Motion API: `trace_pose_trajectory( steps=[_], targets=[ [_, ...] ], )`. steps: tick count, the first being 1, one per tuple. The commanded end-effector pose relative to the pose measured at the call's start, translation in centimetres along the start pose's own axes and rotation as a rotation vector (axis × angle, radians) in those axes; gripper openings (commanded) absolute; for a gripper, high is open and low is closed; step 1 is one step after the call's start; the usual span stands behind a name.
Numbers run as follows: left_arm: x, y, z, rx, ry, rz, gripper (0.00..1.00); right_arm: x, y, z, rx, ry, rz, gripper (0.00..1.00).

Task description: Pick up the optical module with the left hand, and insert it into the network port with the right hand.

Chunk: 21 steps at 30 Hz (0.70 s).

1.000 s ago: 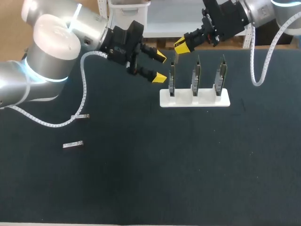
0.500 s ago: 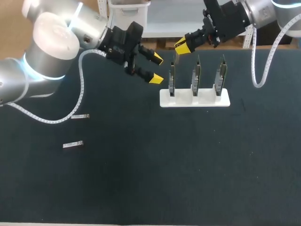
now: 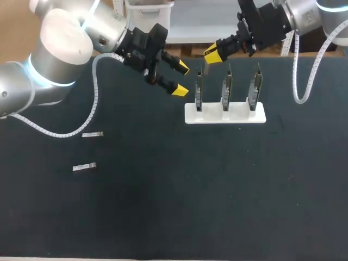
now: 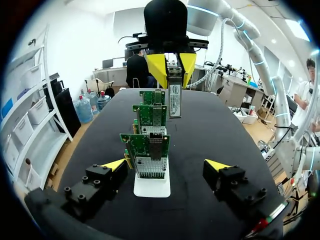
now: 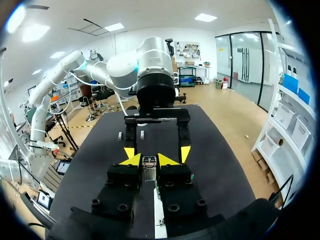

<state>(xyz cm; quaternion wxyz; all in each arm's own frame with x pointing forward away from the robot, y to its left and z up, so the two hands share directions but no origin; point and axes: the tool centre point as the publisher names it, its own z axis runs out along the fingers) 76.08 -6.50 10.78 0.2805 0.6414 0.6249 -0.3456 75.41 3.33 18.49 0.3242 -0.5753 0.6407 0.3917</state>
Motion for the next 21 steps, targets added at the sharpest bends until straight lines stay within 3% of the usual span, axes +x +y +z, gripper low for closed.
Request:
trace_pose_trajectory(
  steps=[1, 21],
  targets=[
    [-0.17, 0.82, 0.3, 0.017, 0.008, -0.003, 1.0, 0.08, 0.23, -0.19, 0.007, -0.005, -0.002, 0.0],
    [-0.3, 0.79, 0.9, 0.034, 0.02, 0.005, 1.0, 0.05, 0.03, -0.21, 0.009, -0.003, -0.004, 0.0]
  ],
)
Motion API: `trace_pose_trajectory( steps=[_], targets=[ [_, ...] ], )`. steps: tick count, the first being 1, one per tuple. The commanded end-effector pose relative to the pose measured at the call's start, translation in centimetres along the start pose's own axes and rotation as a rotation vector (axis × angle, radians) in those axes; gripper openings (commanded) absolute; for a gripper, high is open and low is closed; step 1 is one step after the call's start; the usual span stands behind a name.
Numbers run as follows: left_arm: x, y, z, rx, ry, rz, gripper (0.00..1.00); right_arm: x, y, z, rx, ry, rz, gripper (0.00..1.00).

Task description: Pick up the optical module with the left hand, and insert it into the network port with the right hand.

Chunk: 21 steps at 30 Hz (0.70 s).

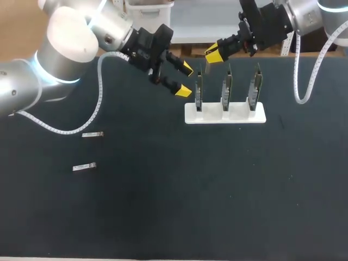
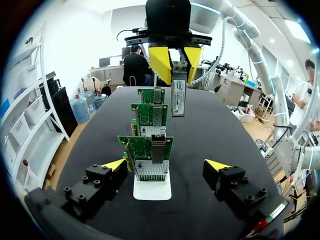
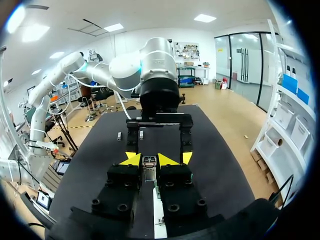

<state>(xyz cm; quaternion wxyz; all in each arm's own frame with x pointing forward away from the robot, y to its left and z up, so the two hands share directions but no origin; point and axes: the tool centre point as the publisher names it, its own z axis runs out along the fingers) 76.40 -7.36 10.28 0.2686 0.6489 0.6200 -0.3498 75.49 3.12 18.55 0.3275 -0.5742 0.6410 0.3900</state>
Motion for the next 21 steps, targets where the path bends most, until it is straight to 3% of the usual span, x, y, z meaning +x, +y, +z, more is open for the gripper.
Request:
trace_pose_trajectory(
  steps=[1, 21],
  targets=[
    [-0.16, 0.41, -0.1, 0.005, 0.008, 0.0, 1.0, 0.0, 0.1, 0.01, 0.002, 0.0, -0.003, 0.0],
    [0.0, 0.61, 0.02, 0.012, 0.051, 0.027, 1.0, 0.01, -0.19, 0.1, -0.008, -0.005, 0.008, 0.0]
  ],
)
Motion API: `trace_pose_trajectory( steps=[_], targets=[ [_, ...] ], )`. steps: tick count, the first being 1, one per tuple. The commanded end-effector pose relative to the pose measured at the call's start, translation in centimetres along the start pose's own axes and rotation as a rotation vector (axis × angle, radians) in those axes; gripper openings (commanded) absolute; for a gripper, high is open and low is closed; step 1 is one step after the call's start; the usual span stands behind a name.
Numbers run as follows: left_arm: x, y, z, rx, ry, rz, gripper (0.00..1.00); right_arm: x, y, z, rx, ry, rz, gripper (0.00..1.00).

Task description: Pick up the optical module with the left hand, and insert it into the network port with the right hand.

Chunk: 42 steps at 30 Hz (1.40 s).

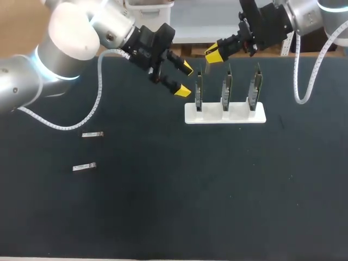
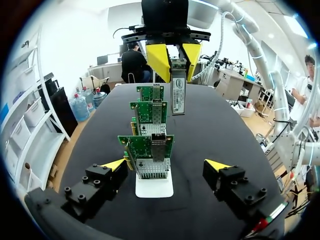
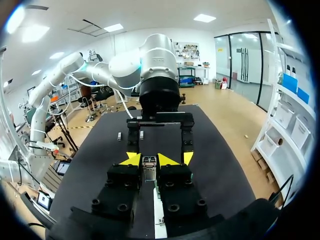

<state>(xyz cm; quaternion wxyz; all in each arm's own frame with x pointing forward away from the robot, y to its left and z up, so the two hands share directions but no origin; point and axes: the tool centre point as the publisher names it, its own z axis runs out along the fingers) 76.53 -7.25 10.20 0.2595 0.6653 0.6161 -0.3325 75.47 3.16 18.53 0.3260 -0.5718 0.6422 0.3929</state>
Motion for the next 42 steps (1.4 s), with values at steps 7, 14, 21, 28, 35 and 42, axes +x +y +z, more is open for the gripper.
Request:
trace_pose_trajectory(
  steps=[7, 14, 21, 28, 35, 42],
  targets=[
    [-0.1, 0.5, 0.1, 0.012, 0.015, 0.003, 1.0, 0.0, -0.2, 0.1, -0.011, -0.003, 0.007, 0.0],
    [-0.1, 0.5, 0.3, 0.012, 0.021, 0.008, 1.0, -0.1, -0.2, 0.1, -0.011, 0.0, 0.006, 0.0],
    [-0.1, 0.5, 0.3, 0.012, 0.021, 0.008, 1.0, 0.0, -0.5, 0.2, -0.016, -0.003, -0.001, 0.0],
    [-0.1, 0.5, 0.3, 0.012, 0.021, 0.008, 1.0, 0.3, -1.3, 1.0, -0.006, 0.012, -0.019, 0.0],
    [-0.1, 0.5, 0.3, 0.012, 0.021, 0.008, 1.0, 0.2, -2.1, 1.2, 0.007, 0.006, -0.026, 0.0],
    [-0.1, 0.5, 0.3, 0.012, 0.021, 0.008, 1.0, 0.0, -2.2, 1.6, -0.002, 0.0, -0.033, 0.0]
  ],
)
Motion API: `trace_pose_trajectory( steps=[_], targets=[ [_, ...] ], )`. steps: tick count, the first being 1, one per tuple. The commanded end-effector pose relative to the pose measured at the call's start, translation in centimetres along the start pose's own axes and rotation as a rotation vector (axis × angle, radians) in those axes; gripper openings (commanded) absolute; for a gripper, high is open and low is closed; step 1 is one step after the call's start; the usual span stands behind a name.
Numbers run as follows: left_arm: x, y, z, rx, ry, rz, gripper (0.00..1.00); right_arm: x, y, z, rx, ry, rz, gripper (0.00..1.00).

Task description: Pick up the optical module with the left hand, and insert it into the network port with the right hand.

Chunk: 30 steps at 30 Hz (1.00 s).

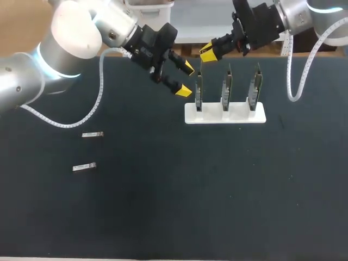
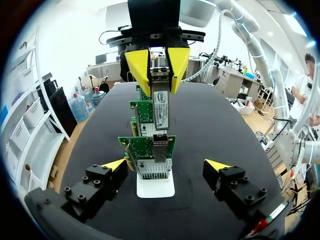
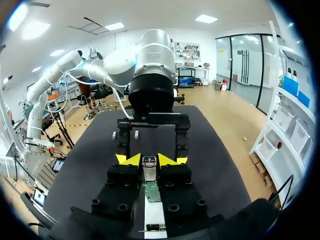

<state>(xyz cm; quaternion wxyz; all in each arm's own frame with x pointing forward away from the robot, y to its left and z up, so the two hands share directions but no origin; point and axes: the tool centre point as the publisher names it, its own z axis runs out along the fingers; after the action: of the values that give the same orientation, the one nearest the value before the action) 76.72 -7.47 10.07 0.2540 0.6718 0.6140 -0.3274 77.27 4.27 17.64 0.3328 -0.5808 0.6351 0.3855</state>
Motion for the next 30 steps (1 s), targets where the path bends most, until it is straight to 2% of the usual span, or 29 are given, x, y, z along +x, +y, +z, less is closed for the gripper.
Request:
trace_pose_trajectory(
  steps=[1, 23, 30],
  targets=[
    [-0.09, 0.33, 0.02, 0.006, 0.005, -0.001, 1.0, 0.0, -0.34, 0.28, -0.009, -0.002, -0.004, 0.0],
    [-0.09, 0.33, 0.02, 0.006, 0.005, -0.001, 1.0, 0.84, -0.31, 0.87, -0.016, 0.028, -0.013, 0.0],
    [-0.09, 0.33, 0.02, 0.006, 0.005, -0.001, 1.0, 0.38, -0.05, 0.78, -0.011, 0.024, -0.041, 0.0]
  ],
)
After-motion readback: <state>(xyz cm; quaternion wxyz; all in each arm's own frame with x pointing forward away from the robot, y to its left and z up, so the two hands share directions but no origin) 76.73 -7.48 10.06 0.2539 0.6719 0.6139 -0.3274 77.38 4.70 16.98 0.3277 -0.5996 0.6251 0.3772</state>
